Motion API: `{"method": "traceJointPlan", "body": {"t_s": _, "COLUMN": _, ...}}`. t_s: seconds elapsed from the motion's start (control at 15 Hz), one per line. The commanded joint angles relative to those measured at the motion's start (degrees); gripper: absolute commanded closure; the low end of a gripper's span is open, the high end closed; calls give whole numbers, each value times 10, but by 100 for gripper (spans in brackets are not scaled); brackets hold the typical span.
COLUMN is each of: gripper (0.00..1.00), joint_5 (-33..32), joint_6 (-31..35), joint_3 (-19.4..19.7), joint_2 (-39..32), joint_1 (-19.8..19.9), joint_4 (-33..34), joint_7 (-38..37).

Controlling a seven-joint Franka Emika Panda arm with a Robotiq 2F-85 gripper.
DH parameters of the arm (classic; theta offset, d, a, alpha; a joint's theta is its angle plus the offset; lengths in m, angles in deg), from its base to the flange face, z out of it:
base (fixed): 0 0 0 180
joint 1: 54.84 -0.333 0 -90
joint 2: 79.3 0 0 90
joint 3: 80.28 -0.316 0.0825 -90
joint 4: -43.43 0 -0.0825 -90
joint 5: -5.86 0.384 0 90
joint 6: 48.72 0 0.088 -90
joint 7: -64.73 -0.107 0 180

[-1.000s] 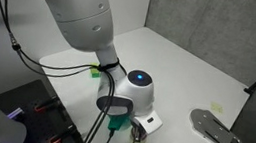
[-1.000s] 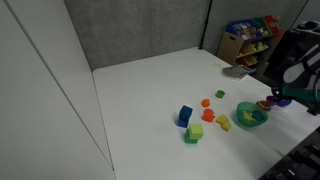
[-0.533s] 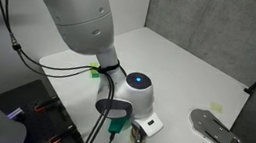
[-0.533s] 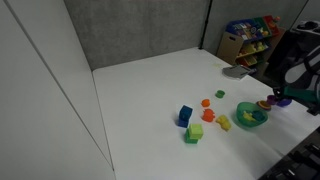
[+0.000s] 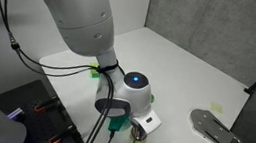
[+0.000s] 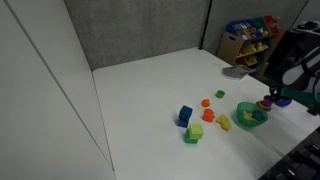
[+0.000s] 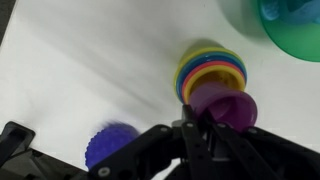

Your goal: Put the purple bowl in the yellow bowl

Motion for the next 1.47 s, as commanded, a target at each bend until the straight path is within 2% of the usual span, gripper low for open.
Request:
{"method": "traceJointPlan", "body": {"t_s": 0.0, "gripper": 95, "joint_5": 9, "joint_6": 17, "joint_3": -22, "joint_2": -4, "joint_1": 26, "joint_4": -4, "joint_7": 26}}
{"method": "traceJointPlan", "body": {"t_s": 0.07, "gripper": 95, "joint_5": 9, "joint_6": 18, "joint_3": -26, "joint_2": -6, "joint_1": 30, "joint_4": -4, "joint_7": 27}}
{"method": "traceJointPlan", "body": {"t_s": 0.13, "gripper": 66, "joint_5": 10, "joint_6": 16, "joint_3": -33, "joint_2": -6, "joint_1": 37, "joint_4": -5, "joint_7": 30}}
{"method": "traceJointPlan", "body": {"t_s": 0.27, "gripper": 58, "joint_5": 9, "joint_6": 16, "joint_3": -43, "joint_2": -7, "joint_1": 48, "joint_4": -6, "joint_7": 35}}
{"method": "traceJointPlan", "body": {"t_s": 0.73, "gripper": 2, "joint_5": 11, "joint_6": 4, "joint_3": -90, "joint_2": 15, "joint_1": 80, "joint_4": -13, "joint_7": 53}}
{"method": "traceJointPlan", "body": {"t_s": 1.0, "gripper": 0, "joint_5": 16, "joint_6": -31, "joint_3": -114, "joint_2": 42, "joint_1": 78, "joint_4": -12, "joint_7": 49}}
{"method": "traceJointPlan", "body": {"t_s": 1.4, "gripper": 0, "joint_5": 21, "joint_6": -115, "joint_3": -124, "joint_2": 121, "joint_1": 38, "joint_4": -26, "joint_7": 59}}
